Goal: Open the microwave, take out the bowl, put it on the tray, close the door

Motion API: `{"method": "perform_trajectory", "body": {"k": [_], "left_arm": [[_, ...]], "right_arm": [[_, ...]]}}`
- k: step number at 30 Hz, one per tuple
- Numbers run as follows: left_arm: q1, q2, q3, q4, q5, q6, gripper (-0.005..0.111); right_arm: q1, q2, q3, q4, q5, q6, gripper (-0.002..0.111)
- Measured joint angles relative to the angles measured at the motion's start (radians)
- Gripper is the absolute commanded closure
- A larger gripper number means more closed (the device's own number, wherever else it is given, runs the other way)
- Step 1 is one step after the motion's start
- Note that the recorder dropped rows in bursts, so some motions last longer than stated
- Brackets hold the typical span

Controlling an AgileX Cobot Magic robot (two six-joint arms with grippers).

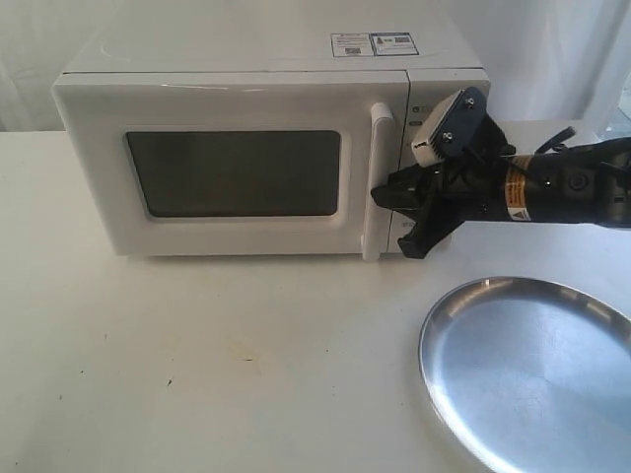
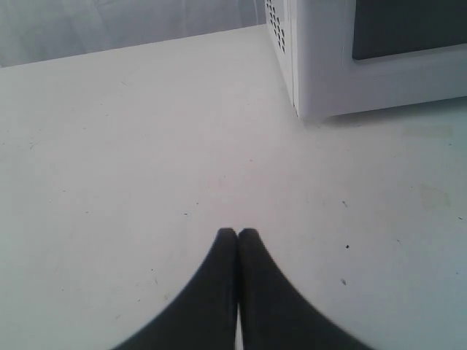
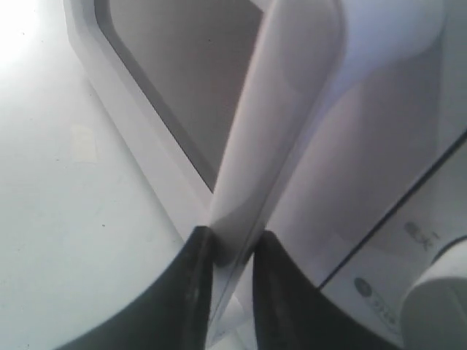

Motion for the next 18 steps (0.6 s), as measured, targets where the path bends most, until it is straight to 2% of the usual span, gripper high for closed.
{"method": "perform_trajectory", "body": {"k": [7, 14, 18], "left_arm": [[0.0, 0.0, 0.0, 0.0, 0.0, 0.0, 0.107], [0.0, 0.0, 0.0, 0.0, 0.0, 0.0, 0.107], [0.0, 0.0, 0.0, 0.0, 0.0, 0.0, 0.107]], "right_arm": [[0.028, -0.046, 0.008, 0.023, 0.119, 0.056, 0.108], [0.073, -0.119, 0.064, 0.196, 0.278, -0.006, 0.108], [0.048, -0.216, 0.115, 0.271, 0.263, -0.034, 0.108]]}}
